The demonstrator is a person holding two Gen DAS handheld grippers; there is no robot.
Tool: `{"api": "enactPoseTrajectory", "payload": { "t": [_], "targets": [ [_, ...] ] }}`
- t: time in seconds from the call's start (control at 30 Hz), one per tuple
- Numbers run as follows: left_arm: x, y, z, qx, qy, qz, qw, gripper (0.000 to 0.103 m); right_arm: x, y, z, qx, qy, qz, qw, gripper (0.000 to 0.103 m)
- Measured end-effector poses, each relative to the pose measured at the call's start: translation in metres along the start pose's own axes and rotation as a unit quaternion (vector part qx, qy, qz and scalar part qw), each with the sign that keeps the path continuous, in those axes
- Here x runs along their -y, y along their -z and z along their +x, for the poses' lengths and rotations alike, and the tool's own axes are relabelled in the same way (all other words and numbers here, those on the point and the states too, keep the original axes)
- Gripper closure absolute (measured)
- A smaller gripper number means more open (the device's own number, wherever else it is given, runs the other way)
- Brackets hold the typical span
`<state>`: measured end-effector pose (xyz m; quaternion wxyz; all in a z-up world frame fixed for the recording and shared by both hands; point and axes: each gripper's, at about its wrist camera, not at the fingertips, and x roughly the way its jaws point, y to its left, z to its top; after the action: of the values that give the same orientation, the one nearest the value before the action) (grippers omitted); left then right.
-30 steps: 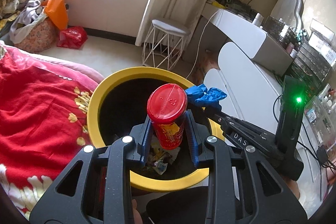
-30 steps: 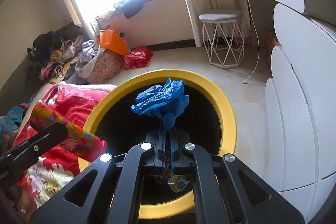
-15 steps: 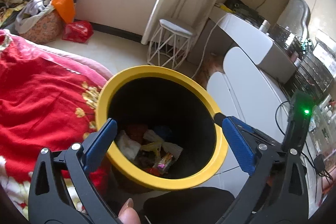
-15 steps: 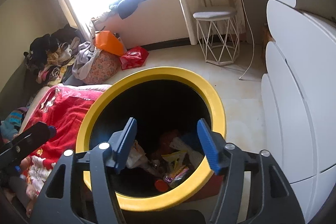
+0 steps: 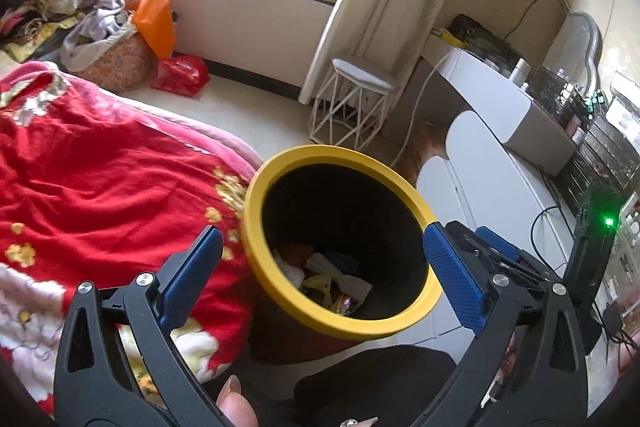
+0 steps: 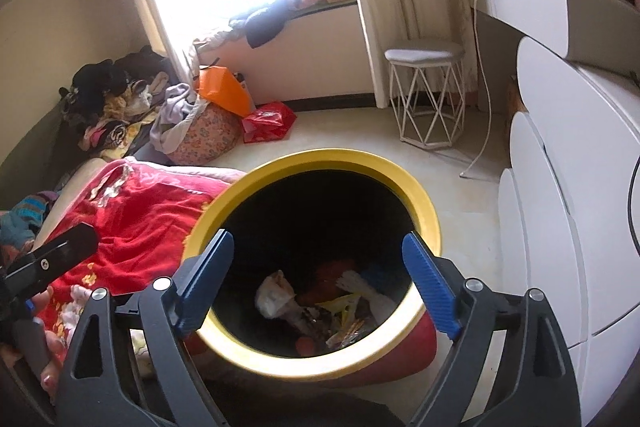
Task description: Collect trash
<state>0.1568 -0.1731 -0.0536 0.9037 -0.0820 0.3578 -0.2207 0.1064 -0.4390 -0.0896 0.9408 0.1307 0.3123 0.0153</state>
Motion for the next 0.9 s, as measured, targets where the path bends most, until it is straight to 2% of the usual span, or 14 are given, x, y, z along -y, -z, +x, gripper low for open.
{"api": "enactPoseTrajectory", "payload": {
  "t": [0.23,0.5,0.63,0.9],
  "targets": [
    [-0.014,0.002,-0.031,0.021,-0.038,0.0,0.9991,0.011,-0.027,0.005,-0.013,0.007,-0.025,-0.021,0.999,0.015],
    [-0.031,0.013,-0.07,0.057,-0.094,0.005,0.994,0.011,-0.058,0.014,-0.028,0.028,-0.046,-0.058,0.997,0.007],
    [-0.036,0.021,-0.088,0.076,-0.123,0.013,0.9894,0.011,-0.069,0.019,-0.039,0.055,-0.047,-0.064,0.995,0.007],
    [-0.05,0.043,-0.115,0.11,-0.158,0.012,0.9812,0.011,-0.081,0.03,-0.067,0.146,-0.043,-0.082,0.985,0.007]
  ]
}}
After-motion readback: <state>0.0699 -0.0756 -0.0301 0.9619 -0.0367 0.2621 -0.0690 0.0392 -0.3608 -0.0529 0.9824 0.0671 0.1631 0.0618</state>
